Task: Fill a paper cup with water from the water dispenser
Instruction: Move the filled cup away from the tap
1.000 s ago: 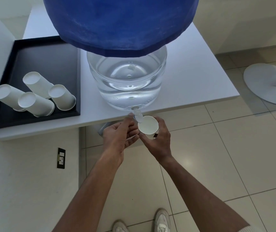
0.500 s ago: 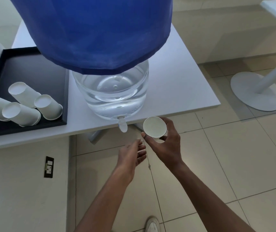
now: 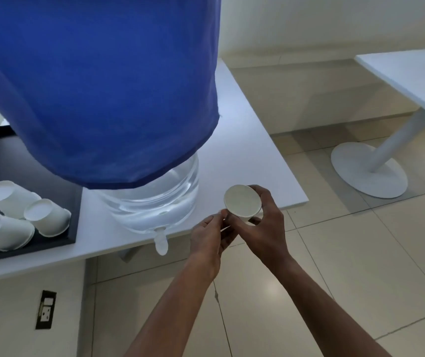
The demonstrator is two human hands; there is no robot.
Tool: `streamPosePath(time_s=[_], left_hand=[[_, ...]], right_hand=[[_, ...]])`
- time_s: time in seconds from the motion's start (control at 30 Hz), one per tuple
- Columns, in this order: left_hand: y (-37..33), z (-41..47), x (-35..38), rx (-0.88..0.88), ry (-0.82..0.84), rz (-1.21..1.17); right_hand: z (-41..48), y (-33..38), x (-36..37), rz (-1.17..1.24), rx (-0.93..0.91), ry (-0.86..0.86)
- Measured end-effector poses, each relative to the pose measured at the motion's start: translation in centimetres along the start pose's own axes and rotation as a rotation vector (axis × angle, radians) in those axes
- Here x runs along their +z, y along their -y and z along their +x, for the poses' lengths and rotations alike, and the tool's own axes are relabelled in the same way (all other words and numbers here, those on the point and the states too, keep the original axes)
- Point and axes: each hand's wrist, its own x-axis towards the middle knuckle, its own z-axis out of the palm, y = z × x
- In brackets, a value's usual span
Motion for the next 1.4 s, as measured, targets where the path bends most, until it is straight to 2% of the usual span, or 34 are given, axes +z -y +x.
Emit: streamPosePath(time_s=[0.17,0.53,1.4], left_hand=[[-0.4,2.5,2.3,0.014,-0.072,0.034],[-0.7,8.4,4.1,-0.014,-0.198,0.134],[0.1,11.8,4.7,0.010,-0.185,0.157]], right_hand=[[2.5,-1.5,-0.6,0.018,0.041,-0.004],[6.9,-5.2,0.6,-0.114,0.072,-0.013],[8.6,-8.5,2.0,-0.140,0.177,-0.097]])
